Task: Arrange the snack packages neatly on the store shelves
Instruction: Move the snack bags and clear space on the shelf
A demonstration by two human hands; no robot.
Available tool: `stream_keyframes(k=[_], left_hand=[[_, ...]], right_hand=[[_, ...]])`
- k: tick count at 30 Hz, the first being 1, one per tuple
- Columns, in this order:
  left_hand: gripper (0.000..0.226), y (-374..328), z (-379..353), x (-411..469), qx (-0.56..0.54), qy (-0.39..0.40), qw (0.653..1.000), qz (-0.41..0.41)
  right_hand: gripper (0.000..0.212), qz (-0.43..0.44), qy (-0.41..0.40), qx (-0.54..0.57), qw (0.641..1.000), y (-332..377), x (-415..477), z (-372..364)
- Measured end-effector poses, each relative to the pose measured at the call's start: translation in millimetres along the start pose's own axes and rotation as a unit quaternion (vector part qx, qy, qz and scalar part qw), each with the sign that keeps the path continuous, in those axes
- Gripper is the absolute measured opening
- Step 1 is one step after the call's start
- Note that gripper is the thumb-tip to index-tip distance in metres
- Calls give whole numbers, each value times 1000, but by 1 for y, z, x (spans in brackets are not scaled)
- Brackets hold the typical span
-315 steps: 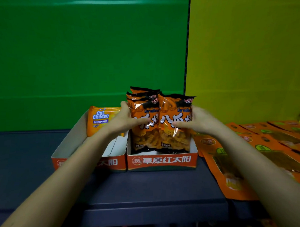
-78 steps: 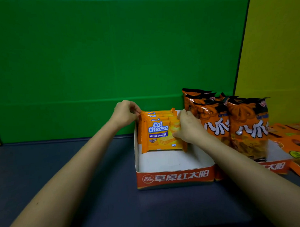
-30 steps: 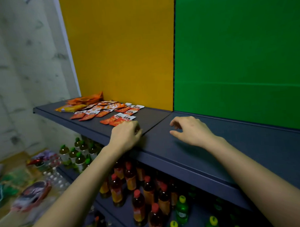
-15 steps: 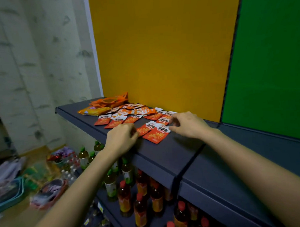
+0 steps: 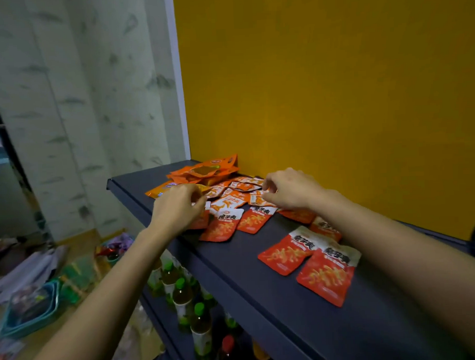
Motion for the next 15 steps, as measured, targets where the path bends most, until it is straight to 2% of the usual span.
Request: stream_keyframes(k=[8,15], left_hand=[[28,79,-28,55,-35,-2,999,23],[27,160,-63,124,-89,5,995,-47]], right_hand=[[30,-34,-21,-43,998,37,59,-6],[30,-116,-31,-24,993,83,122,-28]])
Point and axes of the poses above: each hand's wrist, its own x-axis towards the middle knuckle, its own z-axis out of the back of the hand, y = z × x, the point moved 1 cm from there along x, towards the middle knuckle, and after that the axes turned 13 degrees about -z, right-handed, at the moved point
